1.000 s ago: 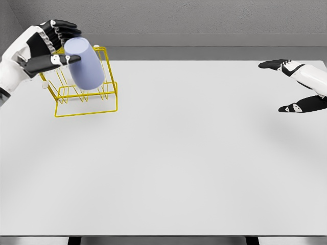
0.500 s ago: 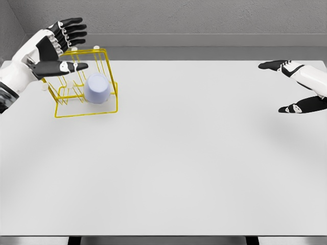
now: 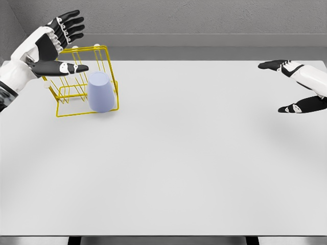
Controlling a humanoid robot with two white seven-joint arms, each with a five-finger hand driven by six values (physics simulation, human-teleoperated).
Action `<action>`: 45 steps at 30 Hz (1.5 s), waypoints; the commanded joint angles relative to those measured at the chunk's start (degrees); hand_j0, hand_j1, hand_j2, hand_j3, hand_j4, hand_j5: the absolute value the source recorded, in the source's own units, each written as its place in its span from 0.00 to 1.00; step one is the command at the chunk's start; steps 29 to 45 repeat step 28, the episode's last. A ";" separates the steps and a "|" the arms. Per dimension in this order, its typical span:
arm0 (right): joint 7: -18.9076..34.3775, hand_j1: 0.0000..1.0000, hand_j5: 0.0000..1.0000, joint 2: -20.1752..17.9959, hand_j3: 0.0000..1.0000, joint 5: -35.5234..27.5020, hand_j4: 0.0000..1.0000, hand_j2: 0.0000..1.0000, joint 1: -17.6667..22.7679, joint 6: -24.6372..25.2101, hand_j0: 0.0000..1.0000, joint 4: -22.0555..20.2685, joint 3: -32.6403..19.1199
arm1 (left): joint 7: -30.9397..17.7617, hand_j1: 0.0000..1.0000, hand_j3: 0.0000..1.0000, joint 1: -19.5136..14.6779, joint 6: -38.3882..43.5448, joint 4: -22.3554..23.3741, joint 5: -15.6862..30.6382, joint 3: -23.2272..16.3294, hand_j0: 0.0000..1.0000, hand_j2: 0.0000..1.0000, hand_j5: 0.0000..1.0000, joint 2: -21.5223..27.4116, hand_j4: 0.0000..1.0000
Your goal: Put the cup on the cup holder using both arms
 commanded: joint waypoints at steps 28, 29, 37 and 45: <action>-0.07 1.00 1.00 -0.07 1.00 -0.44 1.00 1.00 0.09 0.16 1.00 0.23 -0.01 | 0.35 0.97 0.97 13.45 -26.36 -4.07 2.65 1.22 0.97 0.97 0.97 9.91 0.97; -0.07 1.00 1.00 -0.07 1.00 -0.44 1.00 1.00 0.09 0.16 1.00 0.23 -0.01 | 0.35 0.97 0.97 13.45 -26.36 -4.07 2.65 1.22 0.97 0.97 0.97 9.91 0.97; -0.07 1.00 1.00 -0.07 1.00 -0.44 1.00 1.00 0.09 0.16 1.00 0.23 -0.01 | 0.35 0.97 0.97 13.45 -26.36 -4.07 2.65 1.22 0.97 0.97 0.97 9.91 0.97; -0.07 1.00 1.00 -0.07 1.00 -0.44 1.00 1.00 0.09 0.16 1.00 0.23 -0.01 | 0.35 0.97 0.97 13.45 -26.36 -4.07 2.65 1.22 0.97 0.97 0.97 9.91 0.97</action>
